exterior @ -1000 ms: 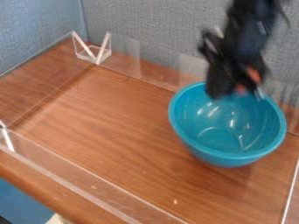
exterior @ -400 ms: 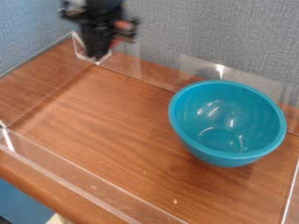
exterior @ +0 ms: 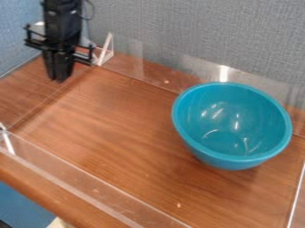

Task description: Remove the mushroom from inside the blue bowl and put it on the table

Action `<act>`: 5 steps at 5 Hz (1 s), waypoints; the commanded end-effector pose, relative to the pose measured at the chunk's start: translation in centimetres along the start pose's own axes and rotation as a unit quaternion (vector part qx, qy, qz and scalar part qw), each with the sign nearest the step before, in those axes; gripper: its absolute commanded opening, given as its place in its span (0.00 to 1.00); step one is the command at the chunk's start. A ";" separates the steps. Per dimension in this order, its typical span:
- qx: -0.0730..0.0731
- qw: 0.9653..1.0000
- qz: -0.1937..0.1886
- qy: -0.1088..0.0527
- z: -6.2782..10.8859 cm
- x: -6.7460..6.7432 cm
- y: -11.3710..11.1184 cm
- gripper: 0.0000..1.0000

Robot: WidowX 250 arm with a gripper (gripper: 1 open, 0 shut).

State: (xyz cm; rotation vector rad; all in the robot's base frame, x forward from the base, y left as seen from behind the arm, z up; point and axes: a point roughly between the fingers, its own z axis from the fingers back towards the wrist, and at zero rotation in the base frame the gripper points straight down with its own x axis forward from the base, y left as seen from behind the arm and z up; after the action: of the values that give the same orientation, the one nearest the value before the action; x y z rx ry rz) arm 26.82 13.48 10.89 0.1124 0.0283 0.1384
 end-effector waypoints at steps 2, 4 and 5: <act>-0.001 0.999 -0.034 -0.018 0.5 4.4 0.9 0.00; -0.011 0.997 -0.070 -0.010 0.1 5.9 -0.8 0.00; -0.016 0.996 -0.092 -0.009 0.3 6.4 -2.9 0.00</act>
State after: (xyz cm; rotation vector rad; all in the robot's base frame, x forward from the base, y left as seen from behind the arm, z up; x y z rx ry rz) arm 32.75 11.19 8.92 0.0580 0.0762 -0.0531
